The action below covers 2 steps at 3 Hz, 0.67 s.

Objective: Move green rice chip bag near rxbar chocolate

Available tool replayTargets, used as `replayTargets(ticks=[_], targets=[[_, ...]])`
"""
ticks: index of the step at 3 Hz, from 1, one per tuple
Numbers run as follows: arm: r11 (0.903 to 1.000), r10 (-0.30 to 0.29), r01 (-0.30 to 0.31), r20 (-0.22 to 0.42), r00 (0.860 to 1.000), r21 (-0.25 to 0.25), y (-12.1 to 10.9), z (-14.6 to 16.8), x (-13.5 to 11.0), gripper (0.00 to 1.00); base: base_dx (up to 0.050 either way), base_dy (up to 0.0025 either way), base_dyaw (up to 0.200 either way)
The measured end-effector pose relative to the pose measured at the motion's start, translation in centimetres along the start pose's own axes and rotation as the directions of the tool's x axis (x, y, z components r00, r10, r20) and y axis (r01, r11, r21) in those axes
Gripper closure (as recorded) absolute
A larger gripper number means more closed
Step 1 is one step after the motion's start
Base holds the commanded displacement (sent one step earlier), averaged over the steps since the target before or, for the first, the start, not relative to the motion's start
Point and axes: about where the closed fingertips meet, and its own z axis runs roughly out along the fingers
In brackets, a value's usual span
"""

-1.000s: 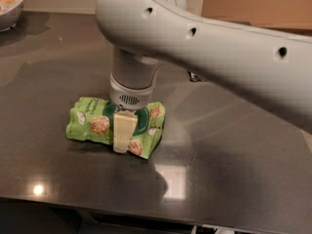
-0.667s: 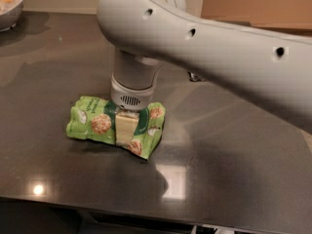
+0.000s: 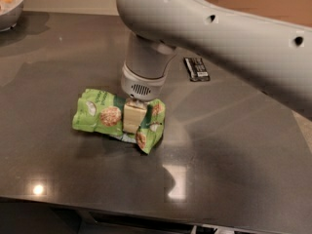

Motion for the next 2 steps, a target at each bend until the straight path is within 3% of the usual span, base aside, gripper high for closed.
replayTargets(ticks=[1, 2], targets=[[0.9995, 0.028, -0.029, 0.066, 0.997, 0.011, -1.5, -2.8, 1.0, 1.00, 0.000, 0.00000, 0.000], [0.9974, 0.067, -0.070, 0.134, 0.989, 0.017, -3.0, -5.5, 2.4, 1.00, 0.000, 0.00000, 0.000]])
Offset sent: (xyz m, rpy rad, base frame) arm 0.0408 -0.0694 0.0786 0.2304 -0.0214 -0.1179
